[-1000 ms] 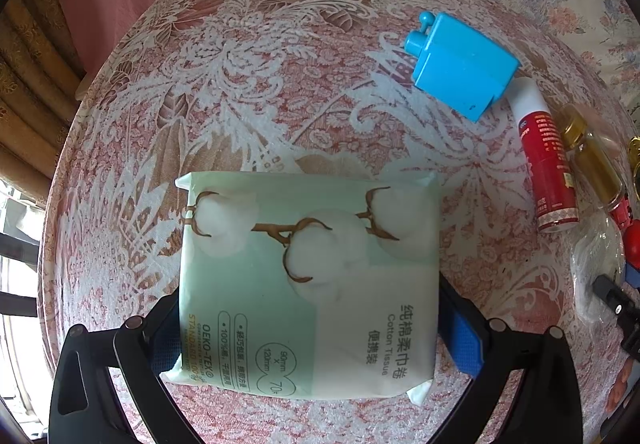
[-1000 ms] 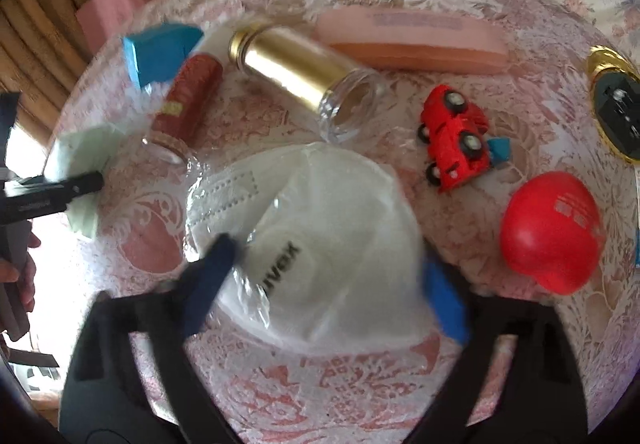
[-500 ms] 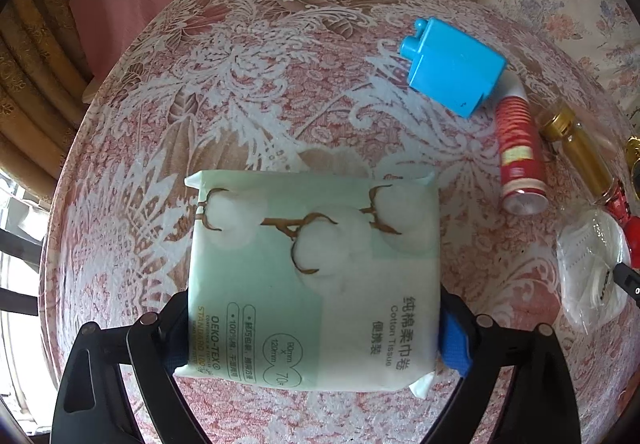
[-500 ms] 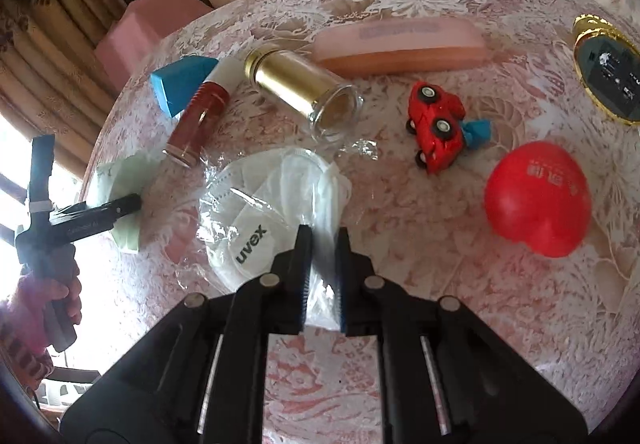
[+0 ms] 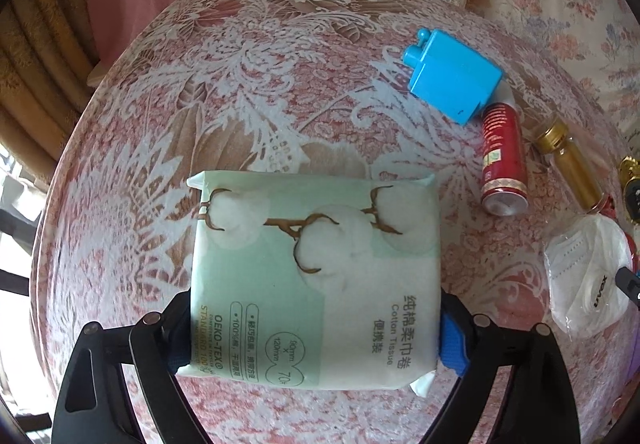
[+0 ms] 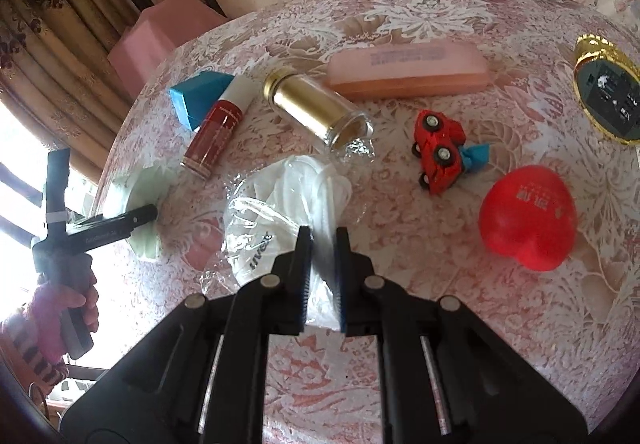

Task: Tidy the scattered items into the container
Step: 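Lift the tissue pack with the left gripper while the right gripper grasps the white mask, then carry the tissue pack and mask with both grippers over the purple-rimmed box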

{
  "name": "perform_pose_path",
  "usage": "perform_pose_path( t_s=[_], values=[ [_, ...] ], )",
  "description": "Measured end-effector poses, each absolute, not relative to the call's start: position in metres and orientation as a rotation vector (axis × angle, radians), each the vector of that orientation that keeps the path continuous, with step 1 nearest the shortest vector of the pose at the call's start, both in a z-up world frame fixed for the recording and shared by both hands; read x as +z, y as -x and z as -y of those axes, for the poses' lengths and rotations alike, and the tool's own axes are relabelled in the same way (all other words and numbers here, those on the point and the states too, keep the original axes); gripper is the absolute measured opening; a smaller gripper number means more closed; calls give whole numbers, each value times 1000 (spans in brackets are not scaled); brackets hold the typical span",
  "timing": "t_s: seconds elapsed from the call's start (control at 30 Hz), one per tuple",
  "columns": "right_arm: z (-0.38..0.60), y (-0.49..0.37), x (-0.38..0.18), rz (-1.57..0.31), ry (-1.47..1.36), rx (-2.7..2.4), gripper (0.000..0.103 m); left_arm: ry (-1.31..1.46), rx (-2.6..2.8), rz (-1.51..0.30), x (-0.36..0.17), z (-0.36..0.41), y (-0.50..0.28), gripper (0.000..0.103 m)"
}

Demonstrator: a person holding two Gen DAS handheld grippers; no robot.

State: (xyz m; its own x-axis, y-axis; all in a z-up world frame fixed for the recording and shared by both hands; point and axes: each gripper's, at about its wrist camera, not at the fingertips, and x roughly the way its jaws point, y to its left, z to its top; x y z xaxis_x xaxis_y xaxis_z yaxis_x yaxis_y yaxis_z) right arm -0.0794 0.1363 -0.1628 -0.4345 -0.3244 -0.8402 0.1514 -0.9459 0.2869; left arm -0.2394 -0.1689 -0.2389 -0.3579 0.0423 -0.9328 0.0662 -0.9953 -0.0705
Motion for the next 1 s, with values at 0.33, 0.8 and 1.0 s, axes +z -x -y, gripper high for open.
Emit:
perform_pose_path(
  t_s=[0.33,0.8,1.0],
  values=[
    [-146,73,-148,278,-1448,-2417,13,-1753,-2606,-127,-226,137,225,92],
    [-192,41,-111,336,-1394,-2448,13,-1773,-2728,-22,-148,113,105,93],
    [-233,20,-94,380,-1374,-2512,13,-1793,-2826,84,-130,52,95,93]
  ],
)
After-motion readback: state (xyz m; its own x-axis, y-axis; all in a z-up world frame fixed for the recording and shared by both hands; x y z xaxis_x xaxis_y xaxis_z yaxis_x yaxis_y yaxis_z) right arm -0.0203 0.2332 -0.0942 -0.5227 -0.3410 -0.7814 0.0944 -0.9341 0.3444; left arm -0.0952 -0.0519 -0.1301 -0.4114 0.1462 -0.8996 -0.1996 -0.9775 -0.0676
